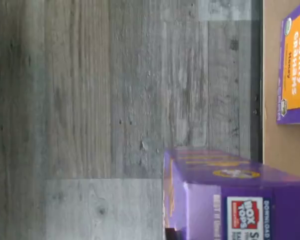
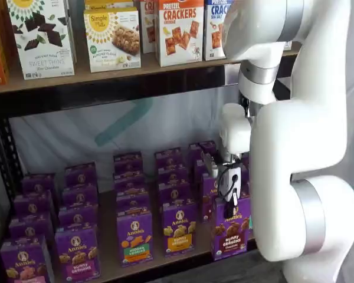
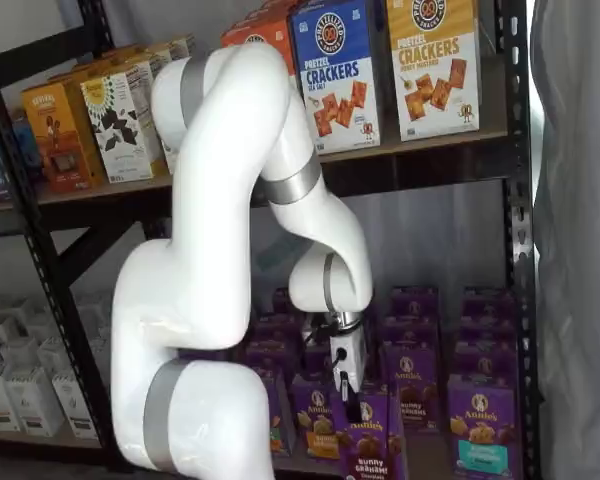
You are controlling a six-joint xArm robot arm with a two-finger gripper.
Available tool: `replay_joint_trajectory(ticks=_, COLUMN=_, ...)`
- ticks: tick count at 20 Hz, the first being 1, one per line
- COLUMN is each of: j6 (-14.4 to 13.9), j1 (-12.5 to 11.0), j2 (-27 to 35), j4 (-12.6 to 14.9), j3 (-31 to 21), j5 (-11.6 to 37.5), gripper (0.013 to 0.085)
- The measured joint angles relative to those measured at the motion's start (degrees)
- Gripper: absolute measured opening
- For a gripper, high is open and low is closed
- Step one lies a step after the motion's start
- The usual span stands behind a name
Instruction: Pick up the purple box with a brown patch in the center, on the bottom shelf, the fifth box from the left
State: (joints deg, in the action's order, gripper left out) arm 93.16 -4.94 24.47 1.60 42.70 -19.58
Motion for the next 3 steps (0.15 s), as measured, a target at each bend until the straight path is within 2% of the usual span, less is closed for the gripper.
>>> replay_joint_trajectory(ticks=3, j6=-0.7, j1=0.4, j2=-2.5, j4=0.3, j3=-2.4, j5=0.9, gripper=0.037)
